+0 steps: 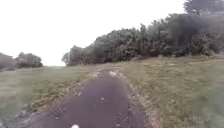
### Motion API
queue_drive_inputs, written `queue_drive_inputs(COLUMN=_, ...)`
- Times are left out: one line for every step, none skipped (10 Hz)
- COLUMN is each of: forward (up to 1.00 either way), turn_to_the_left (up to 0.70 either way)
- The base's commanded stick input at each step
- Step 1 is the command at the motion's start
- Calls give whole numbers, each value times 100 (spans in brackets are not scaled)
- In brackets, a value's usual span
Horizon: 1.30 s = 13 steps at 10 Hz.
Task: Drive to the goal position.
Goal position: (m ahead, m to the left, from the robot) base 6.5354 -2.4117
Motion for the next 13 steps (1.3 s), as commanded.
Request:
queue_drive_inputs(forward=0, turn_to_the_left=0)
queue_drive_inputs(forward=0, turn_to_the_left=0)
queue_drive_inputs(forward=0, turn_to_the_left=0)
queue_drive_inputs(forward=0, turn_to_the_left=0)
queue_drive_inputs(forward=61, turn_to_the_left=0)
queue_drive_inputs(forward=70, turn_to_the_left=0)
queue_drive_inputs(forward=70, turn_to_the_left=0)
queue_drive_inputs(forward=70, turn_to_the_left=0)
queue_drive_inputs(forward=70, turn_to_the_left=0)
queue_drive_inputs(forward=70, turn_to_the_left=0)
queue_drive_inputs(forward=70, turn_to_the_left=0)
queue_drive_inputs(forward=70, turn_to_the_left=0)
queue_drive_inputs(forward=70, turn_to_the_left=0)
